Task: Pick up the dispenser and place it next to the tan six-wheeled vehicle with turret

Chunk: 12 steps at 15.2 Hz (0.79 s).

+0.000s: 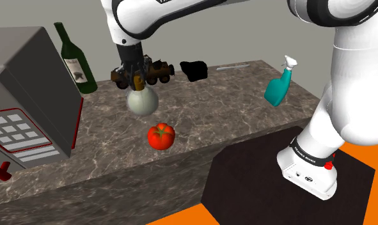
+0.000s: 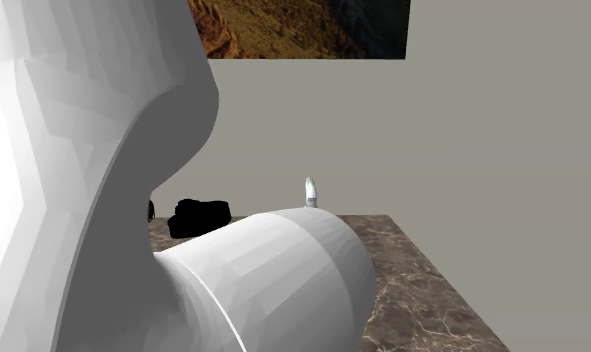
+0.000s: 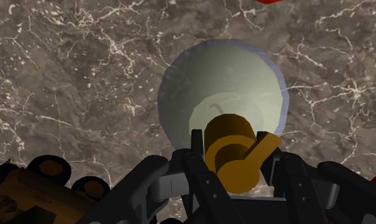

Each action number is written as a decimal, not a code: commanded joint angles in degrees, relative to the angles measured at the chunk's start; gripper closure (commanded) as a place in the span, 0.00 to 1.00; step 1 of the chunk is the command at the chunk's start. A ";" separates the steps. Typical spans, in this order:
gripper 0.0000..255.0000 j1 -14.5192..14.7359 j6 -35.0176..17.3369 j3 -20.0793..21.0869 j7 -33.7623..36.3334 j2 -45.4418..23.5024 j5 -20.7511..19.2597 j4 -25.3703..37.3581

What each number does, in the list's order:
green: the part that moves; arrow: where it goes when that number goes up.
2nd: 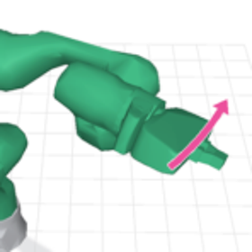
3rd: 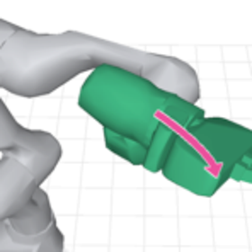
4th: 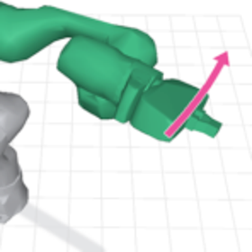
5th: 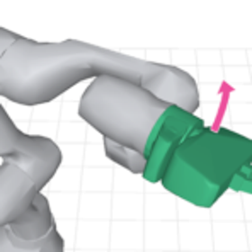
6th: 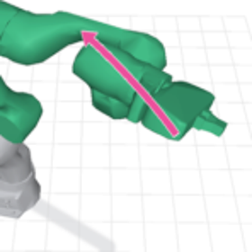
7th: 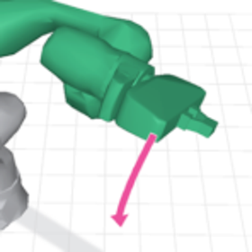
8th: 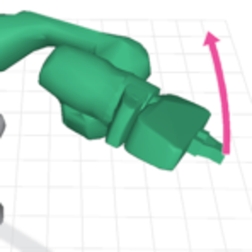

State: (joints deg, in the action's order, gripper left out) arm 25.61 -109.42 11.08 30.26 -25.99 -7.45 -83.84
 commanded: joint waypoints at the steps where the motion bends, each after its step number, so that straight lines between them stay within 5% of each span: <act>1: 1.00 0.03 -1.53 -0.03 0.20 -0.30 -0.12 -1.18; 12: 1.00 0.01 -3.79 -0.13 0.40 -0.93 -0.31 -2.82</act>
State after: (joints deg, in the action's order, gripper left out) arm 25.62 -113.20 10.95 30.67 -26.94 -7.76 -86.68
